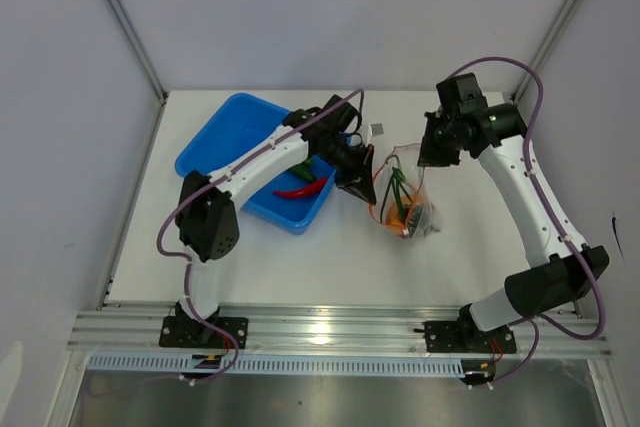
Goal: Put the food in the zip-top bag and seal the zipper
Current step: Adjust the zipper food storage bag at the center of the board.
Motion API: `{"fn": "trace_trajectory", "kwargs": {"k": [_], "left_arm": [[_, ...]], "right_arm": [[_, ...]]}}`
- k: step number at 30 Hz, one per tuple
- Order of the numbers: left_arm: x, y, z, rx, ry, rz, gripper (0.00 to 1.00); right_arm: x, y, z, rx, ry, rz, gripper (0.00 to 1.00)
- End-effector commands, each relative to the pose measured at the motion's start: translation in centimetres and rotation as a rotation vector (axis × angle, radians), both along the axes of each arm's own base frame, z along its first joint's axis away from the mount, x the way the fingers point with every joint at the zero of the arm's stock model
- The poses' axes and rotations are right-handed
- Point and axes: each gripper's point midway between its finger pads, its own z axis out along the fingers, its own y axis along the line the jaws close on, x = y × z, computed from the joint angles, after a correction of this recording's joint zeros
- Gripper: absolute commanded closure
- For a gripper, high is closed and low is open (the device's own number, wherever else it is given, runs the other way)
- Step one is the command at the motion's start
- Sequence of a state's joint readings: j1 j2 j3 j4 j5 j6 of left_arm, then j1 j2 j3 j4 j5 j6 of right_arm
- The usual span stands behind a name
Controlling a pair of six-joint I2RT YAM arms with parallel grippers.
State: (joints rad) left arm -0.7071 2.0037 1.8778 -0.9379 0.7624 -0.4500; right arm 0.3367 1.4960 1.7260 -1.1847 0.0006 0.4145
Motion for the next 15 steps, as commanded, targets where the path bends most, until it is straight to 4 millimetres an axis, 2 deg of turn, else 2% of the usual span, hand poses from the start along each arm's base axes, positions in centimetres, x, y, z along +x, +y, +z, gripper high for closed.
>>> {"fn": "trace_trajectory", "kwargs": {"k": [1, 5, 6, 7, 8, 9, 10, 11, 14, 15], "left_arm": [[-0.2, 0.6, 1.1, 0.012, -0.077, -0.015, 1.00], [1.1, 1.7, 3.3, -0.001, -0.275, 0.040, 0.99], [1.4, 2.3, 5.2, -0.022, -0.349, 0.067, 0.94], [1.9, 2.6, 6.2, -0.039, -0.394, 0.087, 0.84], [2.5, 2.6, 6.9, -0.064, -0.442, 0.108, 0.61], [2.5, 3.4, 8.2, -0.090, -0.482, 0.134, 0.54], [2.6, 3.8, 8.2, -0.098, -0.497, 0.151, 0.45], [2.9, 4.0, 9.1, -0.121, -0.520, 0.171, 0.29], [4.1, 5.5, 11.0, -0.163, -0.601, 0.247, 0.01], [4.8, 6.5, 11.2, -0.155, -0.615, 0.286, 0.00]], "right_arm": [[0.1, 0.3, -1.0, 0.015, 0.024, 0.009, 1.00], [0.2, 0.3, -0.6, 0.031, 0.008, 0.008, 1.00], [0.2, 0.1, -0.6, 0.032, 0.009, 0.004, 1.00], [0.2, 0.1, -0.6, 0.040, 0.013, 0.007, 1.00], [0.3, 0.1, -0.6, 0.046, 0.016, 0.007, 1.00], [0.4, 0.0, -0.6, 0.054, 0.017, 0.004, 1.00], [0.4, 0.2, -0.5, 0.064, 0.017, 0.009, 1.00], [0.4, 0.3, -0.4, 0.073, 0.017, 0.010, 1.00], [0.7, 0.4, -0.4, 0.074, 0.025, 0.016, 1.00], [0.7, 0.3, -0.4, 0.070, 0.026, 0.019, 1.00]]}}
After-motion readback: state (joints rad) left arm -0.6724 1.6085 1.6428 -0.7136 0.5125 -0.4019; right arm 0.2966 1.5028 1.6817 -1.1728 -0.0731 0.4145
